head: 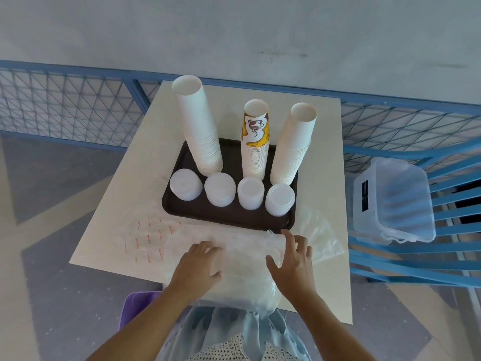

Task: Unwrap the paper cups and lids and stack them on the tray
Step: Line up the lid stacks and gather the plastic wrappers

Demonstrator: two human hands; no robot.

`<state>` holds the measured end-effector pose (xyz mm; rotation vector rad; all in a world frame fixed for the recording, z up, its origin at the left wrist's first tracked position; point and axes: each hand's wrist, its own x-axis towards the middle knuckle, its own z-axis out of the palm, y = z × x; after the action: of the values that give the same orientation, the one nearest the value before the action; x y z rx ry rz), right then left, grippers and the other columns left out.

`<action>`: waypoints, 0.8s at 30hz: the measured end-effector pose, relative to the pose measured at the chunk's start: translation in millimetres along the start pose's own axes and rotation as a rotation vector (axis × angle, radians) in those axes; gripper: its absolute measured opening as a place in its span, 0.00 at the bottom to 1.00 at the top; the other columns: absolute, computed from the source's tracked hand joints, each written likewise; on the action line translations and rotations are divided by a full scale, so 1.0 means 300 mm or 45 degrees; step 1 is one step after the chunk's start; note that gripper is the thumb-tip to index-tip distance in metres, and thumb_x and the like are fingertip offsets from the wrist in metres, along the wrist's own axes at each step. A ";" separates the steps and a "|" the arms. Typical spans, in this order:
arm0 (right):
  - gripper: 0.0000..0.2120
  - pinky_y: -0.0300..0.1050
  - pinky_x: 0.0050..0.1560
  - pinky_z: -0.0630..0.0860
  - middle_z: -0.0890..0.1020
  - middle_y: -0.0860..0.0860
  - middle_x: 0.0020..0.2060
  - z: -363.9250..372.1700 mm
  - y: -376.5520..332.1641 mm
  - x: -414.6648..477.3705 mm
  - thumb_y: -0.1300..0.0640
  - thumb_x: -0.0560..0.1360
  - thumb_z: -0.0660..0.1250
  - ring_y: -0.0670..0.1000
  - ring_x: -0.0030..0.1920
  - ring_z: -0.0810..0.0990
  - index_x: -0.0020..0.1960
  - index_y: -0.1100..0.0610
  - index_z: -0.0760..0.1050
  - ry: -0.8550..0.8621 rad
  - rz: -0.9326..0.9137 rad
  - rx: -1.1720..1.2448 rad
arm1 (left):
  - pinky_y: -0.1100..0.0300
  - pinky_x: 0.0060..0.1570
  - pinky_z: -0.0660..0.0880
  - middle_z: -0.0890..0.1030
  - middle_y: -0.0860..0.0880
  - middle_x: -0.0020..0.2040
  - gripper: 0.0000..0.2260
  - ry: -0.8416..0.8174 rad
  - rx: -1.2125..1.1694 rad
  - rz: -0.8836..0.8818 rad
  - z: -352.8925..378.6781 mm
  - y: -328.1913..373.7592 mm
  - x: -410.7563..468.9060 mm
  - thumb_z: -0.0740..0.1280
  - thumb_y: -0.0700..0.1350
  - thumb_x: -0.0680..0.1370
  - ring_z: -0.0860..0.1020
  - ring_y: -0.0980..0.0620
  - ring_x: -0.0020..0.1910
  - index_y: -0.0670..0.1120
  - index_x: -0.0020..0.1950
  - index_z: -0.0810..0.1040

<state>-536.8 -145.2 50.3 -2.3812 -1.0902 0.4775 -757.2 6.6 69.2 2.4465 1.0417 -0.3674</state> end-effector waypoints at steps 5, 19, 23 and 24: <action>0.32 0.60 0.54 0.78 0.74 0.57 0.59 0.044 -0.008 0.009 0.51 0.72 0.77 0.63 0.55 0.74 0.72 0.55 0.70 -0.059 0.103 -0.036 | 0.52 0.73 0.71 0.61 0.50 0.81 0.30 -0.110 0.179 0.086 0.026 -0.019 -0.003 0.67 0.62 0.79 0.65 0.46 0.77 0.56 0.79 0.65; 0.21 0.62 0.59 0.72 0.71 0.64 0.64 0.019 0.010 0.020 0.61 0.76 0.70 0.65 0.56 0.71 0.69 0.58 0.74 0.531 0.483 0.007 | 0.58 0.68 0.71 0.65 0.53 0.72 0.22 0.099 -0.155 0.372 -0.016 -0.064 -0.020 0.70 0.55 0.78 0.69 0.50 0.70 0.56 0.71 0.74; 0.28 0.63 0.74 0.62 0.57 0.62 0.80 -0.016 0.040 0.069 0.51 0.83 0.61 0.69 0.74 0.62 0.82 0.47 0.58 0.004 0.784 0.023 | 0.46 0.70 0.71 0.58 0.47 0.79 0.29 -0.213 0.122 0.477 0.001 0.003 0.014 0.68 0.57 0.79 0.62 0.44 0.76 0.58 0.79 0.64; 0.28 0.61 0.75 0.60 0.58 0.60 0.80 -0.015 0.052 0.078 0.49 0.84 0.59 0.67 0.75 0.62 0.82 0.46 0.58 -0.081 0.753 -0.033 | 0.44 0.69 0.72 0.58 0.46 0.79 0.30 -0.249 0.192 0.477 0.007 0.010 0.020 0.68 0.56 0.79 0.61 0.43 0.76 0.58 0.80 0.63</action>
<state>-510.4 -137.1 42.9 -2.7087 -0.3931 0.7400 -751.1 7.3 65.8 2.6042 0.4753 -0.5607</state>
